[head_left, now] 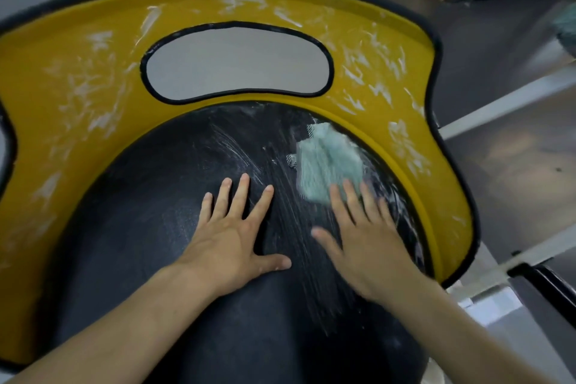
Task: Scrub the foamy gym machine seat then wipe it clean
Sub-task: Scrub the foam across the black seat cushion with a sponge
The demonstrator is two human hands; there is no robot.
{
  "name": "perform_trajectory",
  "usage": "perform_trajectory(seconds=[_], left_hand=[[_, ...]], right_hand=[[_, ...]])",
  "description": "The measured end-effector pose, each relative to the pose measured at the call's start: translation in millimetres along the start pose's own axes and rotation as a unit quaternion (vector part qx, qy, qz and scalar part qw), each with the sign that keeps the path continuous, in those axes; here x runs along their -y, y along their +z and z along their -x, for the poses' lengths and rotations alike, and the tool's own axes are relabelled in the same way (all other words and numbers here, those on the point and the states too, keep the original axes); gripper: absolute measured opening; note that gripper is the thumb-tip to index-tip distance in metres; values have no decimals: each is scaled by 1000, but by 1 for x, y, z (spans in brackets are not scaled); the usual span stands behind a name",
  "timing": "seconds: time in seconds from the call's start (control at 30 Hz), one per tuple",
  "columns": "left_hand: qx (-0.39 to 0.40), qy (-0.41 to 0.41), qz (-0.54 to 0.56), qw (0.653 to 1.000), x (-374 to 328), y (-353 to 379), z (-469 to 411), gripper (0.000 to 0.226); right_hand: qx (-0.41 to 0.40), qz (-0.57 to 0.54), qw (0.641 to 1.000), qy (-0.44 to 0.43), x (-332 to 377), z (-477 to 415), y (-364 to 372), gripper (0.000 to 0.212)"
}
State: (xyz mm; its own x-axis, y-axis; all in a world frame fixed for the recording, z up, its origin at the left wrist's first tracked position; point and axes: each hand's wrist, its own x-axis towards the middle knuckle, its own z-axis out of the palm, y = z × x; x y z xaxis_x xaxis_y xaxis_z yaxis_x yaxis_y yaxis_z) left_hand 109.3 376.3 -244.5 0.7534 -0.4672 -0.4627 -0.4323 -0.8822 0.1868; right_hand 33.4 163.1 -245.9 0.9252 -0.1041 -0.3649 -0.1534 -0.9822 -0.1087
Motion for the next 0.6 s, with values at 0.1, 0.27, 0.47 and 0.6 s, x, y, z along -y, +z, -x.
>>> perform_trajectory(seconds=[0.1,0.27,0.47,0.6], left_hand=[[-7,0,6,1000,-1,0,2,118],[-14,5,14,1000,2,0,3,116],[-8,9,14,1000,3,2,1,116],[-14,16,9,1000,5,3,0,115]], right_hand=[[41,-7,999,12,-4,25,-9,87],[-100,-19,995,7,9,-45,-35,65],[-211,-20,977,-31,17,-114,-57,52],[-239,-47,967,-74,12,-124,-64,42]])
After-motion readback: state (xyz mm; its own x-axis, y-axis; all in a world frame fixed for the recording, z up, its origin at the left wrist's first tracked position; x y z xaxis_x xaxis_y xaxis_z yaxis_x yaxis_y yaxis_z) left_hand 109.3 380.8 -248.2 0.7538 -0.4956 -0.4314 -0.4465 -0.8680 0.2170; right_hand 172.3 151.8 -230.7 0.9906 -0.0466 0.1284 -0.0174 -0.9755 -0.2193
